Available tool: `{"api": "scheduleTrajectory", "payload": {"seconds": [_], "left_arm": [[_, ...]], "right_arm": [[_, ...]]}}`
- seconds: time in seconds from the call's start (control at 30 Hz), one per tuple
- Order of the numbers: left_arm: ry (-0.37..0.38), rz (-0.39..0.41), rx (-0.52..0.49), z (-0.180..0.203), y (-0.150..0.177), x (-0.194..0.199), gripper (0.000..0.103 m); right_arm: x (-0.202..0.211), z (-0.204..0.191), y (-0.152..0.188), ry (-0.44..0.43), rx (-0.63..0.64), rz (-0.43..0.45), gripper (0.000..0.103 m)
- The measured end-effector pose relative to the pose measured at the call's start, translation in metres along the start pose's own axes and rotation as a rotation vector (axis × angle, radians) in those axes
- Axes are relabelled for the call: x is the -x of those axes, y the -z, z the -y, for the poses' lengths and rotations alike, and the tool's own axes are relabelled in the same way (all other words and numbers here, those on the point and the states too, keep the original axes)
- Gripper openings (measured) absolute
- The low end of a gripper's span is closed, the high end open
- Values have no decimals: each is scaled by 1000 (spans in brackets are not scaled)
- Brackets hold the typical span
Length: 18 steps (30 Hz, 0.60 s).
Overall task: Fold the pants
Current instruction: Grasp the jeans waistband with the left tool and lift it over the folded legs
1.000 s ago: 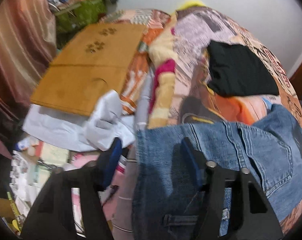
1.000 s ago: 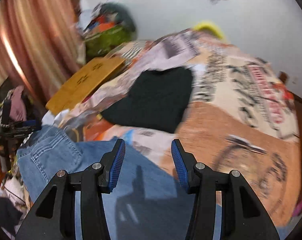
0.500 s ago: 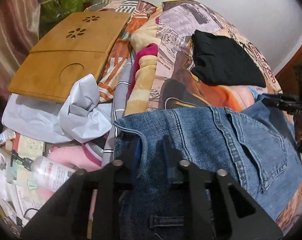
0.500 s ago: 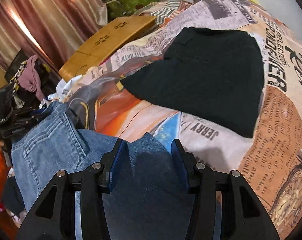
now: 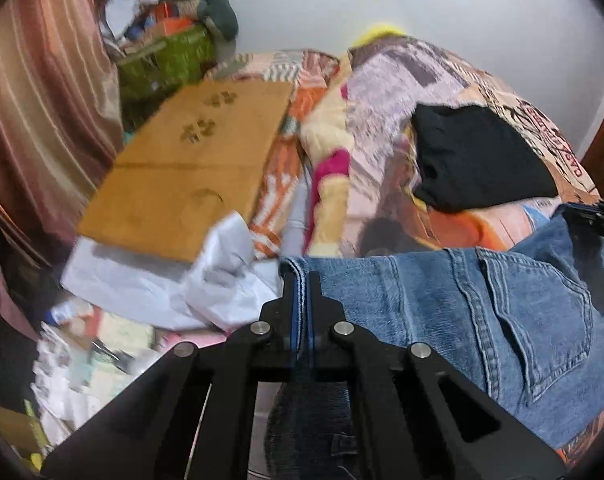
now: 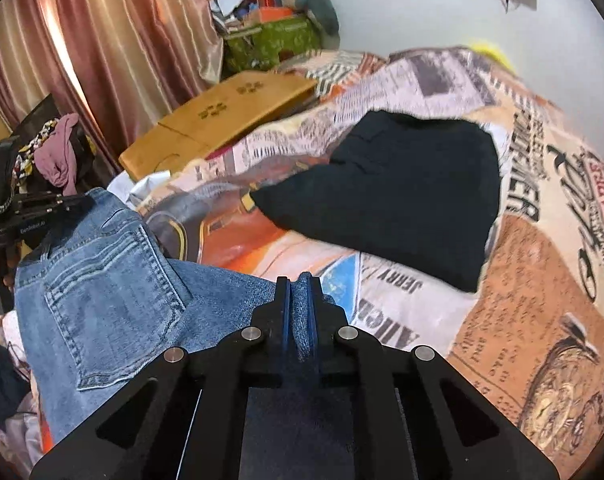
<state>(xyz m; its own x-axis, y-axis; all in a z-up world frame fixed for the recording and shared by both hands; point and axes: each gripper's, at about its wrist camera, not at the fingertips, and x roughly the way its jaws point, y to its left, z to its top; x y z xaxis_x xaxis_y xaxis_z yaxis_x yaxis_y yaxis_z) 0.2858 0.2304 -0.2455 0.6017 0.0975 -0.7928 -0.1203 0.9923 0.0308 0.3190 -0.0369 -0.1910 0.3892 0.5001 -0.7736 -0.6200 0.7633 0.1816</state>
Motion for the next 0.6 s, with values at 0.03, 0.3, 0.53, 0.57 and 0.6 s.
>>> {"api": "scheduleTrajectory", "payload": {"seconds": [0.03, 0.3, 0.53, 0.57, 0.6], "left_arm": [[-3, 12, 1, -1, -5, 2, 2], [-36, -98, -17, 5, -21, -44, 3], [50, -48, 65, -9, -17, 4, 9], [52, -39, 70, -11, -15, 14, 10], [59, -34, 76, -14, -12, 23, 14]], "right_arm": [[1, 2, -1, 13, 0, 12, 6], [-16, 22, -7, 53, -84, -19, 6], [17, 20, 2, 61, -97, -29, 15], [25, 19, 4, 64, -97, -23, 18], [32, 18, 7, 62, -100, -16, 23]]}}
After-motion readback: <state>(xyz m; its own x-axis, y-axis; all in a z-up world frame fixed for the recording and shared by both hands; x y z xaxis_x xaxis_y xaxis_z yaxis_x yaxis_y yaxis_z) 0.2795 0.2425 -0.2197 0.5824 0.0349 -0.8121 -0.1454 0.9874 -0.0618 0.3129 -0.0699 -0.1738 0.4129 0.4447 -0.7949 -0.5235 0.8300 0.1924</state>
